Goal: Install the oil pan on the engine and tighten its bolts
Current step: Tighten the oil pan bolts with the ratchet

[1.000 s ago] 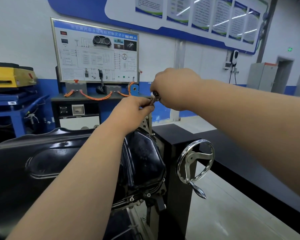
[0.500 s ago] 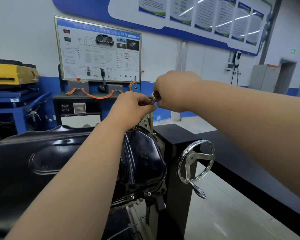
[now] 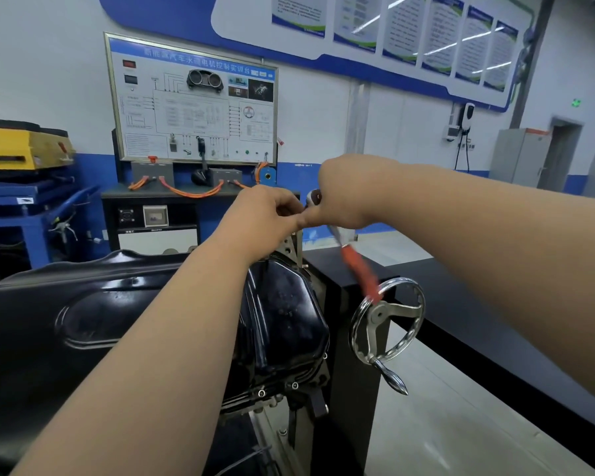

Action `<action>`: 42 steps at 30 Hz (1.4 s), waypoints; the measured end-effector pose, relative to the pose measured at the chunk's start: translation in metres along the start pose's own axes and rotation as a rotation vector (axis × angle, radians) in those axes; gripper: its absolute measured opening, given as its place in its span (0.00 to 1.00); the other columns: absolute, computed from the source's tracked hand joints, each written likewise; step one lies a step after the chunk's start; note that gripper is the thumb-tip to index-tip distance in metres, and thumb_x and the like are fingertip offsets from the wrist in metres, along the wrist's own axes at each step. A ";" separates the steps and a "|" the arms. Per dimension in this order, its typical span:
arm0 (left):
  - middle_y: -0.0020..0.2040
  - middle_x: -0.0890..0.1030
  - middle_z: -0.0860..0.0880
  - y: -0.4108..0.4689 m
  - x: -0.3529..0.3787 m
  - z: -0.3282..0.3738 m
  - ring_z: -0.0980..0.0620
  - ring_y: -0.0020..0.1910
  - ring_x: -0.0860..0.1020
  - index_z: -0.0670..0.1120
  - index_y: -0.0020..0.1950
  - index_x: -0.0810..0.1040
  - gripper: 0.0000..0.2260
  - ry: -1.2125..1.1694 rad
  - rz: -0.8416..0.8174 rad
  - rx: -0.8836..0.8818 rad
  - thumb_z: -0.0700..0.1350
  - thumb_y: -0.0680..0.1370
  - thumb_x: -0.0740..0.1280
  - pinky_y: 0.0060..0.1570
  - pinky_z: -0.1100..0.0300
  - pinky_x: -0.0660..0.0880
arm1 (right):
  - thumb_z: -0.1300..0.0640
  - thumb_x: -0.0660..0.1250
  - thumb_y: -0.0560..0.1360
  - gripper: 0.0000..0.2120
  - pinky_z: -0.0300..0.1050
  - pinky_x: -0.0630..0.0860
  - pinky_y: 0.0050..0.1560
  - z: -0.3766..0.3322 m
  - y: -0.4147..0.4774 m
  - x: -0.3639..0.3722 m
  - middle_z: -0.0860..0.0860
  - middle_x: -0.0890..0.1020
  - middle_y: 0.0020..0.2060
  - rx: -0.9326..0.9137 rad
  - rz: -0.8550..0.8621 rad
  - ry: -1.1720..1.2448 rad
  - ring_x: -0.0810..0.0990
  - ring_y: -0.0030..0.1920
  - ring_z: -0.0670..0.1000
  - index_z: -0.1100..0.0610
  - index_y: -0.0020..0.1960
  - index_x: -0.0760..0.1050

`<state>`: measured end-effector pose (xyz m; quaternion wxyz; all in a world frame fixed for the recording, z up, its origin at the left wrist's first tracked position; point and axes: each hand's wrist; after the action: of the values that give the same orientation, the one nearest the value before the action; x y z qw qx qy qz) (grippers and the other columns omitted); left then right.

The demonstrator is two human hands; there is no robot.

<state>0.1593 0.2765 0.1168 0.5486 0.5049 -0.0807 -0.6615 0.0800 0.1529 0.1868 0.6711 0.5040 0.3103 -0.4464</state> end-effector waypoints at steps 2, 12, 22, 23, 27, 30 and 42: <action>0.40 0.82 0.58 0.001 0.001 -0.001 0.62 0.40 0.78 0.52 0.44 0.83 0.03 -0.024 -0.007 -0.015 0.50 0.73 0.73 0.38 0.69 0.72 | 0.45 0.64 0.76 0.18 0.41 0.59 0.27 0.004 0.001 0.001 0.49 0.70 0.33 -0.118 0.126 -0.229 0.70 0.34 0.50 0.55 0.35 0.64; 0.32 0.81 0.46 0.000 0.000 0.001 0.55 0.29 0.69 0.42 0.40 0.81 0.08 0.003 0.004 -0.050 0.40 0.72 0.63 0.32 0.56 0.70 | 0.31 0.49 0.75 0.29 0.42 0.57 0.28 -0.013 0.003 0.017 0.50 0.70 0.30 0.079 0.125 0.068 0.67 0.29 0.49 0.55 0.34 0.67; 0.24 0.72 0.62 0.001 0.002 0.000 0.63 0.24 0.68 0.58 0.31 0.73 0.15 -0.016 -0.019 0.019 0.47 0.77 0.67 0.26 0.72 0.64 | 0.49 0.60 0.78 0.10 0.45 0.61 0.33 -0.001 0.004 0.008 0.49 0.72 0.45 -0.280 0.282 -0.283 0.73 0.51 0.53 0.53 0.52 0.75; 0.25 0.74 0.62 0.001 0.002 -0.001 0.64 0.25 0.70 0.56 0.31 0.73 0.14 -0.025 0.000 0.020 0.47 0.76 0.67 0.26 0.74 0.64 | 0.45 0.59 0.78 0.14 0.44 0.61 0.32 -0.003 0.004 0.008 0.49 0.72 0.40 -0.223 0.274 -0.234 0.74 0.44 0.53 0.54 0.46 0.76; 0.29 0.78 0.55 0.002 0.001 -0.001 0.60 0.28 0.72 0.55 0.33 0.79 0.08 -0.012 0.006 -0.018 0.46 0.72 0.68 0.26 0.73 0.66 | 0.34 0.51 0.76 0.26 0.42 0.56 0.28 -0.006 0.003 0.013 0.51 0.67 0.29 0.045 0.200 -0.011 0.65 0.28 0.50 0.53 0.30 0.62; 0.24 0.74 0.55 0.001 0.003 -0.002 0.57 0.23 0.68 0.58 0.35 0.82 0.09 -0.015 -0.083 -0.025 0.48 0.74 0.67 0.24 0.69 0.64 | 0.33 0.55 0.74 0.26 0.42 0.57 0.27 -0.004 0.003 0.012 0.50 0.67 0.28 0.073 0.121 0.070 0.64 0.28 0.49 0.53 0.31 0.60; 0.22 0.72 0.63 -0.001 0.001 -0.001 0.66 0.24 0.69 0.57 0.28 0.75 0.16 -0.016 -0.037 -0.011 0.51 0.77 0.66 0.23 0.72 0.62 | 0.39 0.65 0.71 0.22 0.41 0.60 0.28 0.006 -0.002 0.004 0.51 0.70 0.27 -0.051 0.188 0.078 0.69 0.28 0.51 0.55 0.29 0.68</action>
<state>0.1592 0.2765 0.1155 0.5385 0.4981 -0.0722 -0.6757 0.0799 0.1458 0.1840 0.7102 0.5306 0.2987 -0.3534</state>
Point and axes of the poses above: each hand's wrist, its own y-axis towards the middle knuckle, its own x-axis out of the palm, z = x × y
